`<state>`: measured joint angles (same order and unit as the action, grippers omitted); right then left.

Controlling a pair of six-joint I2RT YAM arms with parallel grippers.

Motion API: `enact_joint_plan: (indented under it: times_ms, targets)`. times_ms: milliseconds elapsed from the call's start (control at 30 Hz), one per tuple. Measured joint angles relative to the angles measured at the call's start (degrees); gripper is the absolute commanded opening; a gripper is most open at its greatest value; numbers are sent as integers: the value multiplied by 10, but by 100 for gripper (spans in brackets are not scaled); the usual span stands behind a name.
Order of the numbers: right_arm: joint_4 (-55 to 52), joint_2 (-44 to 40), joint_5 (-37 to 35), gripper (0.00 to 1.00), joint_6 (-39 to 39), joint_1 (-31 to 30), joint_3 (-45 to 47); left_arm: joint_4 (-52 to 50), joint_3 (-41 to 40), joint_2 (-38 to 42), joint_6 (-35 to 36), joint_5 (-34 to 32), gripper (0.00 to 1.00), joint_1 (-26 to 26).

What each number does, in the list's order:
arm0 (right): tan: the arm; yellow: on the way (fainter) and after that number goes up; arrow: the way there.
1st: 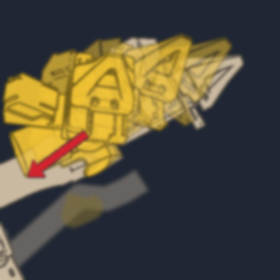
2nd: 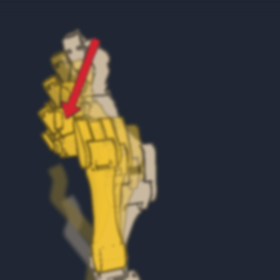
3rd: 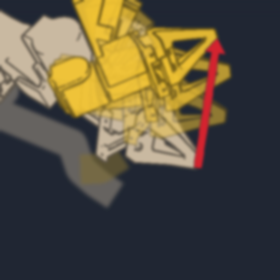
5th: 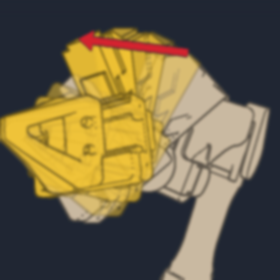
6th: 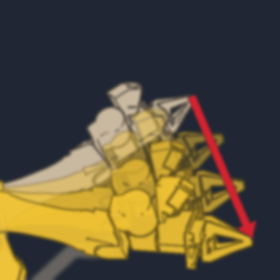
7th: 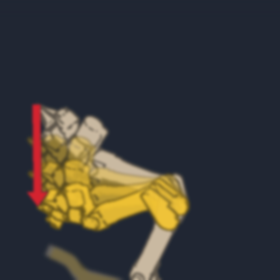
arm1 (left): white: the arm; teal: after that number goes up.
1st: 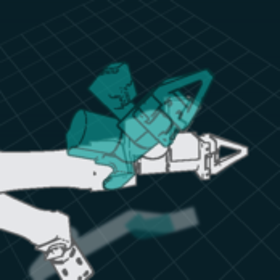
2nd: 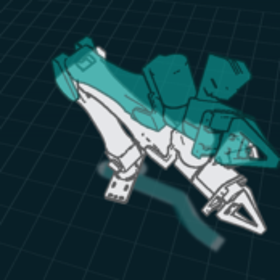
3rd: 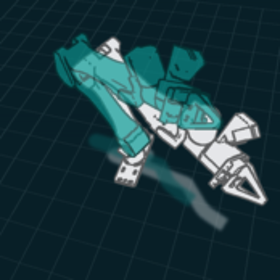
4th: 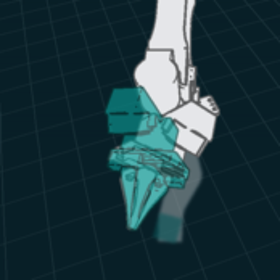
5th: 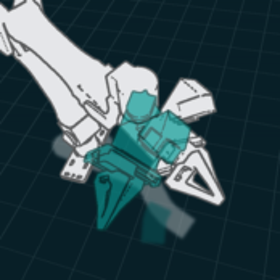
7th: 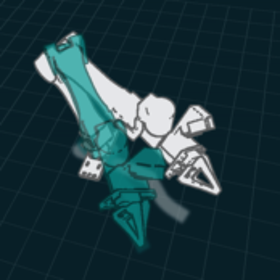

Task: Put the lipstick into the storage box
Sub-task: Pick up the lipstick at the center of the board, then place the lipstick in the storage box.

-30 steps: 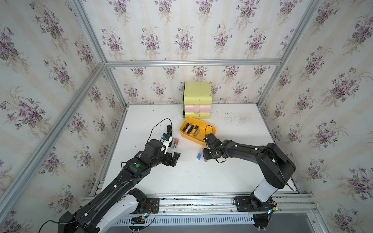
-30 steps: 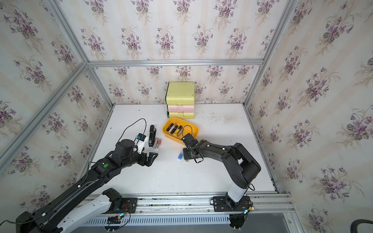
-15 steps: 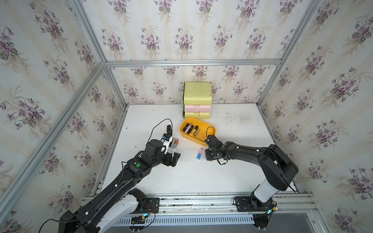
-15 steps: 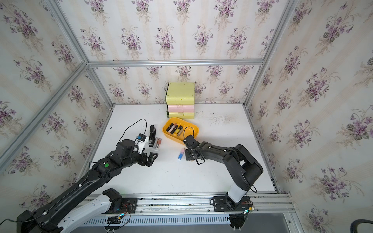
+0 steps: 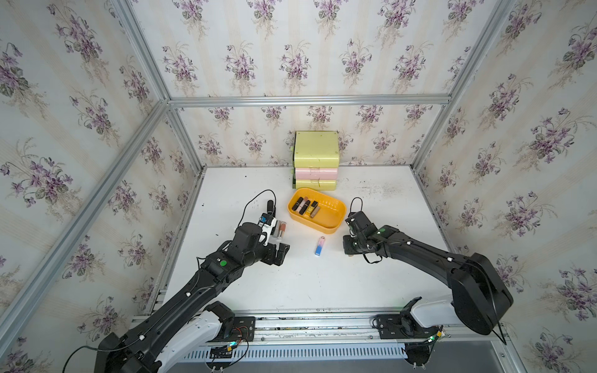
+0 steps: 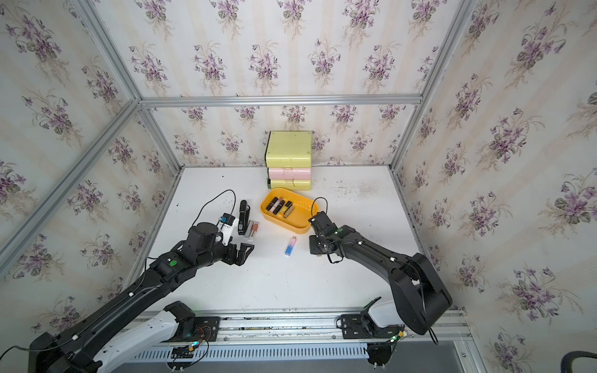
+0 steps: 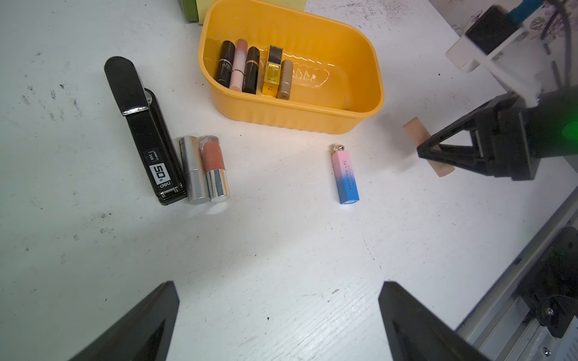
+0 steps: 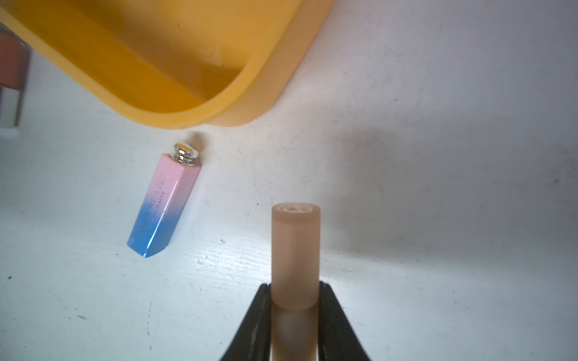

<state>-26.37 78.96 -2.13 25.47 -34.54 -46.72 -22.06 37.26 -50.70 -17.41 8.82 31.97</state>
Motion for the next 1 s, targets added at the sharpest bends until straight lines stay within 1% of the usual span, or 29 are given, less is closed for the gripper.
enact_joint_plan:
  times_ms: [200,433,567,733,1000]
  targets:
    - [-8,-72,71,26,-10,76,-31,23,-1,-8,-9,5,100,0]
    - [13,-99,170,26,1,115,-73,42,0,-15,-17,16,100,0]
    - [38,-92,218,26,30,130,-94,57,0,-6,-22,16,100,0]
    - [90,-66,252,26,76,133,-124,66,0,21,-32,-2,100,0]
    - [173,9,269,26,145,134,-141,68,-14,72,-59,-73,100,0]
